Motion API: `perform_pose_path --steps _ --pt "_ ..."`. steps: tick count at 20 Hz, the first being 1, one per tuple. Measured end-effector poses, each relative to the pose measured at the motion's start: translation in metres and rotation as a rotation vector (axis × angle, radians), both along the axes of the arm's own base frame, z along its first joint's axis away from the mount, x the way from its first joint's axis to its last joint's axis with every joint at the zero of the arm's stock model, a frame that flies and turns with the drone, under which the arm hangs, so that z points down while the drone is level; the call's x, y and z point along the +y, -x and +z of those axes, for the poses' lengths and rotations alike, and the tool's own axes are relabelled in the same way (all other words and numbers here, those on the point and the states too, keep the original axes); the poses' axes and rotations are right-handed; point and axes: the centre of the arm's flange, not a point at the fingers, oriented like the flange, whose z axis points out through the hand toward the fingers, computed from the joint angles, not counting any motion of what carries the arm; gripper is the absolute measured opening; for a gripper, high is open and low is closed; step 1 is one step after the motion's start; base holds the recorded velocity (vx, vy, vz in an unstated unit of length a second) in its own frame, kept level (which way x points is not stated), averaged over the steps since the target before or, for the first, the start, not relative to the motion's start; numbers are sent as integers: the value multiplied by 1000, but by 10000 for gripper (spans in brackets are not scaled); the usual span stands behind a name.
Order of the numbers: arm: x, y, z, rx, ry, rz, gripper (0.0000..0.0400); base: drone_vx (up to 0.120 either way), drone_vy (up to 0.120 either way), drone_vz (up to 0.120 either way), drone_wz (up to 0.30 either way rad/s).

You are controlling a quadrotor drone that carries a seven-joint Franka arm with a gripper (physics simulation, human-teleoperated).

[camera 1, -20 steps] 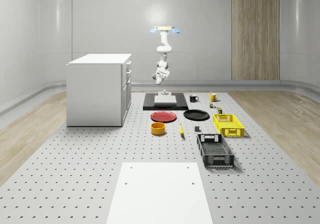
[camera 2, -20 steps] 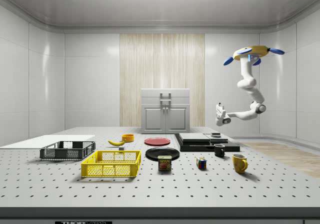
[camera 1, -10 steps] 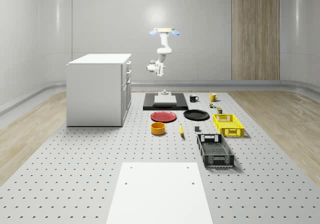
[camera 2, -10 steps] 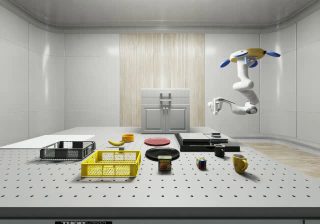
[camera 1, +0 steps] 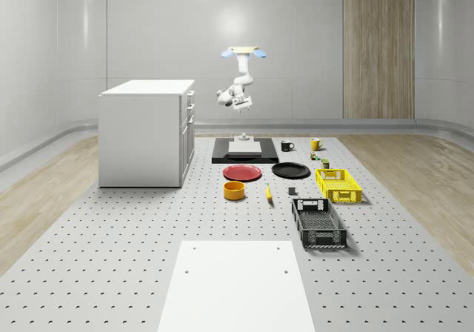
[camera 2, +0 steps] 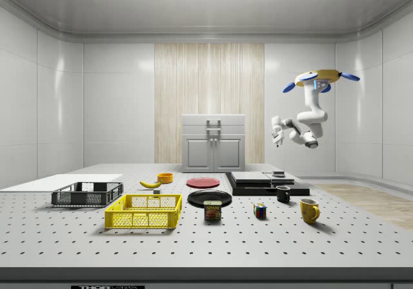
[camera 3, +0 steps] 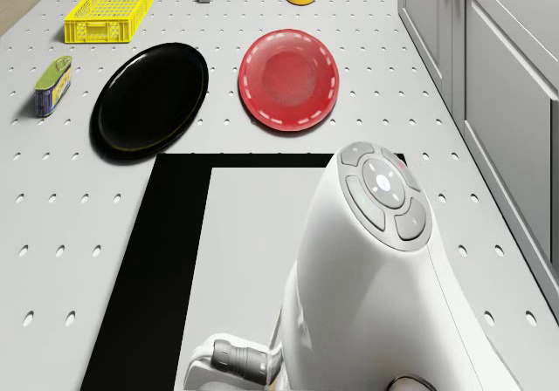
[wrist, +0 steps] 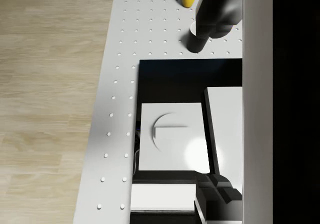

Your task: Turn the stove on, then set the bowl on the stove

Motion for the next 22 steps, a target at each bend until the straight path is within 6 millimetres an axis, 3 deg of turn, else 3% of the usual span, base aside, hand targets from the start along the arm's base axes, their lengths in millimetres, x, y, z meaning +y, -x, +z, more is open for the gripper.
perform_pose_path --steps 6,22 --pt "-15 0 -3 4 154 -4 400 107 0 -120 0" --pt "-22 0 -4 7 229 -6 400 12 0 -120 0"
